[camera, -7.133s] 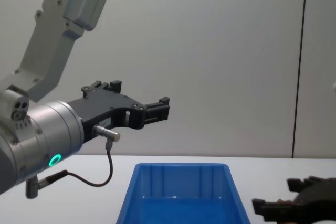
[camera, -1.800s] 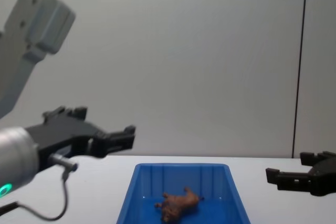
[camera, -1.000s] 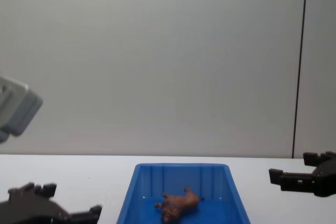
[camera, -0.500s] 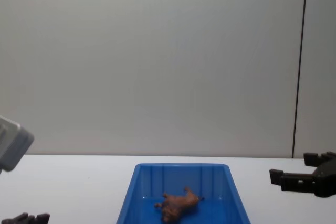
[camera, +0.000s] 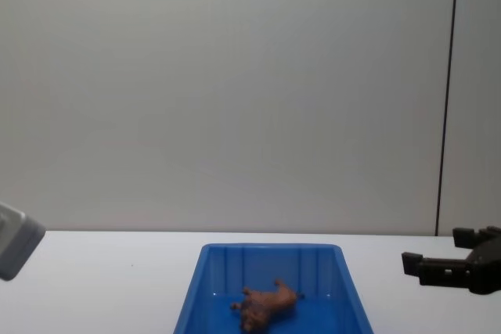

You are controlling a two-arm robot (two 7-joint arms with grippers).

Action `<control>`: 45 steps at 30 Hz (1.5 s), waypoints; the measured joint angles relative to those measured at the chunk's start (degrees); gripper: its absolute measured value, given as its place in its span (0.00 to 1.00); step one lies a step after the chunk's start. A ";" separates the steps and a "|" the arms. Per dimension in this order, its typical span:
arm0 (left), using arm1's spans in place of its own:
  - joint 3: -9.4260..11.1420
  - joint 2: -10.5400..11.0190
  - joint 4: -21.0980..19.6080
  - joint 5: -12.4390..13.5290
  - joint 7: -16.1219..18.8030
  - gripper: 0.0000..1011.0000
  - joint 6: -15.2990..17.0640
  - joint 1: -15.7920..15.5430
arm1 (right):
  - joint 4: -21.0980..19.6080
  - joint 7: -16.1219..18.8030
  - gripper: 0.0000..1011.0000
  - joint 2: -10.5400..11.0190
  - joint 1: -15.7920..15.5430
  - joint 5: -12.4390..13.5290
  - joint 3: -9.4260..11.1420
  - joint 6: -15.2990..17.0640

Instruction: Pick up the two dolls from the table and place them into the box.

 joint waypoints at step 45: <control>-0.72 -0.82 0.83 0.47 -2.08 0.02 -0.82 -0.33 | 0.01 0.00 0.99 0.00 0.00 0.00 0.00 0.01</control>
